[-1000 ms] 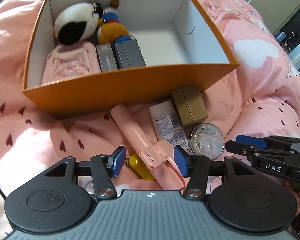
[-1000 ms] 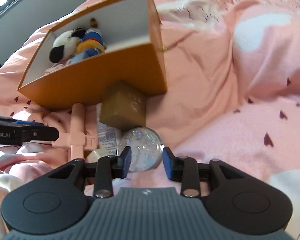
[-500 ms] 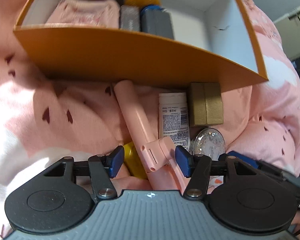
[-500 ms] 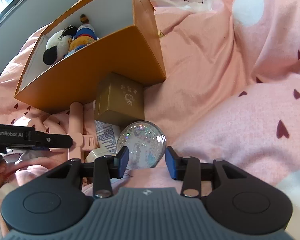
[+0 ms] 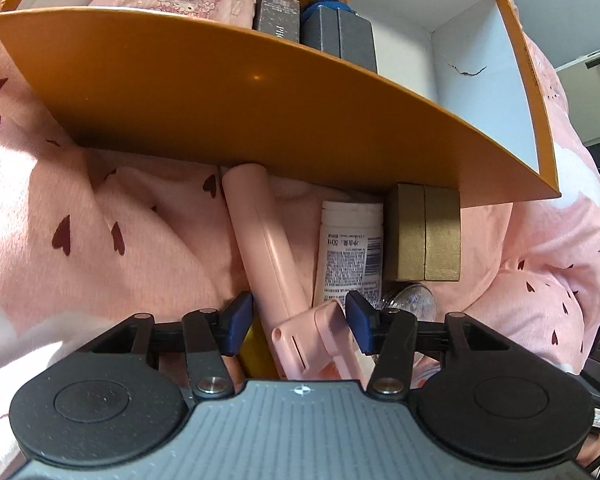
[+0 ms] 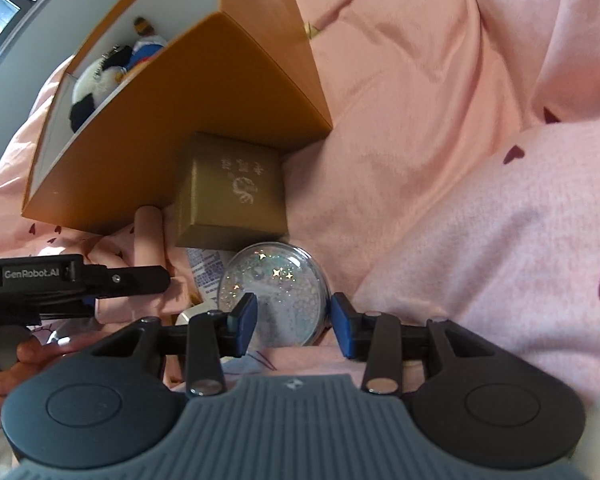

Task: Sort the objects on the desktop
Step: 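Close left tool on the pink stick while right tool approaches glitter disc, then lift the pink stick with left tool while right tool grasps the gold cube box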

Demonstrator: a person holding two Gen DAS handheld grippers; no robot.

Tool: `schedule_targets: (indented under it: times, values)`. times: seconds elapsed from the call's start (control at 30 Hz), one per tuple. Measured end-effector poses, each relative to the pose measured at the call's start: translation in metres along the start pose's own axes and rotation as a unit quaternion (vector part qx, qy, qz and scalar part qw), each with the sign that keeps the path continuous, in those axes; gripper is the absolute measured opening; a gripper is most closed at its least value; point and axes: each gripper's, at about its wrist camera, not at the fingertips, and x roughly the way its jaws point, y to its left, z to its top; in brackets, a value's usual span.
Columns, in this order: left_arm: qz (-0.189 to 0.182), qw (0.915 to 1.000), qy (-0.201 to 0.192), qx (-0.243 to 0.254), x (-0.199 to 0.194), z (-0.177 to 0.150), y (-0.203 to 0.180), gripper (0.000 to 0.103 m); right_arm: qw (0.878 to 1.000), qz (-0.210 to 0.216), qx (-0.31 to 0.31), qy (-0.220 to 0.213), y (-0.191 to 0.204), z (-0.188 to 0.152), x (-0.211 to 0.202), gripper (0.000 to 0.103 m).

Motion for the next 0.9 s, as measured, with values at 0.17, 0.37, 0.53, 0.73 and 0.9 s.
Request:
schedule_targets:
  times: [0.17, 0.37, 0.53, 0.73, 0.9]
  values:
    - [-0.007, 0.9999, -0.009, 0.002, -0.006, -0.004, 0.001, 0.056, 1.0, 0.001, -0.018, 0.004, 0.009, 0.0, 0.003, 0.046]
    - [-0.011, 0.9994, -0.024, 0.024, -0.018, -0.01, -0.003, 0.055, 1.0, 0.021, 0.004, -0.022, 0.007, -0.007, -0.016, 0.026]
    - [-0.021, 0.9986, -0.036, 0.033, -0.032, -0.013, -0.003, 0.054, 0.994, 0.095, 0.04, -0.032, -0.001, -0.008, -0.029, 0.025]
    - [-0.038, 0.9972, -0.051, 0.041, -0.042, -0.015, -0.008, 0.049, 0.989, 0.137, 0.055, -0.009, 0.007, 0.002, -0.011, 0.026]
    - [-0.03, 0.9957, -0.064, 0.06, -0.049, -0.016, -0.013, 0.03, 0.984, 0.163, 0.063, 0.019, 0.017, 0.007, 0.006, 0.025]
